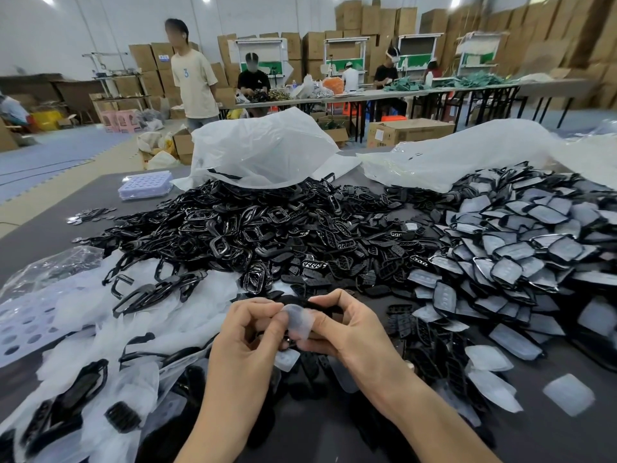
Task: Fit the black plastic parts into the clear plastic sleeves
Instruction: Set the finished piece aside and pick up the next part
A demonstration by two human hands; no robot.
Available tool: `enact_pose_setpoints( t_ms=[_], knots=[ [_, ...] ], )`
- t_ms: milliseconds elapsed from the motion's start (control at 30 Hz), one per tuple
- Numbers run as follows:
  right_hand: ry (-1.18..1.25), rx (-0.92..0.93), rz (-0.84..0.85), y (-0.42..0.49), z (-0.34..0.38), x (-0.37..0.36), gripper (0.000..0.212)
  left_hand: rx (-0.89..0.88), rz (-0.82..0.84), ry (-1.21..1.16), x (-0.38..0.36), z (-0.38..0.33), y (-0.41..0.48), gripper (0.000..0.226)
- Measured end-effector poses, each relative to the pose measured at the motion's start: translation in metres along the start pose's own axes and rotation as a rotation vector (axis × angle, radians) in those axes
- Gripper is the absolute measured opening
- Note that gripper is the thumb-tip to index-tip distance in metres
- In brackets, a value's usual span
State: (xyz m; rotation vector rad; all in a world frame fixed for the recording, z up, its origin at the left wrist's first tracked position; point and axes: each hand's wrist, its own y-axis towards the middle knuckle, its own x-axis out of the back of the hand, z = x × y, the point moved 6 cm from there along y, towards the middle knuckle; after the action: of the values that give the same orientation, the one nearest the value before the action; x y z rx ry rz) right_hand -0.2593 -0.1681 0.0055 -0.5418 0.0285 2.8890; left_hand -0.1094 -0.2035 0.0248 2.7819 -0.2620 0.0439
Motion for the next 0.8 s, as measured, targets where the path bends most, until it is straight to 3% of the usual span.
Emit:
enact_pose_setpoints(
  t_ms=[100,367,533,667,800],
  knots=[
    [-0.016,0.009,0.040,-0.002,0.002,-0.005,0.041,0.054,0.005,-0.045,-0.001,0.003,-0.001,0.003],
    [0.017,0.003,0.075,-0.004,0.003,-0.009,0.038,0.082,0.007,-0.084,-0.001,-0.002,0.000,0.018],
    [0.026,0.020,0.108,-0.006,0.008,-0.014,0.045,0.084,0.002,-0.117,0.001,-0.001,-0.001,0.011],
    [-0.072,0.071,0.042,-0.005,0.007,-0.009,0.022,0.071,0.023,-0.102,-0.001,0.000,-0.001,0.012],
    [-0.084,0.091,0.006,-0.005,0.009,-0.006,0.016,0.014,0.071,0.027,-0.002,-0.002,-0.001,0.020]
  ],
)
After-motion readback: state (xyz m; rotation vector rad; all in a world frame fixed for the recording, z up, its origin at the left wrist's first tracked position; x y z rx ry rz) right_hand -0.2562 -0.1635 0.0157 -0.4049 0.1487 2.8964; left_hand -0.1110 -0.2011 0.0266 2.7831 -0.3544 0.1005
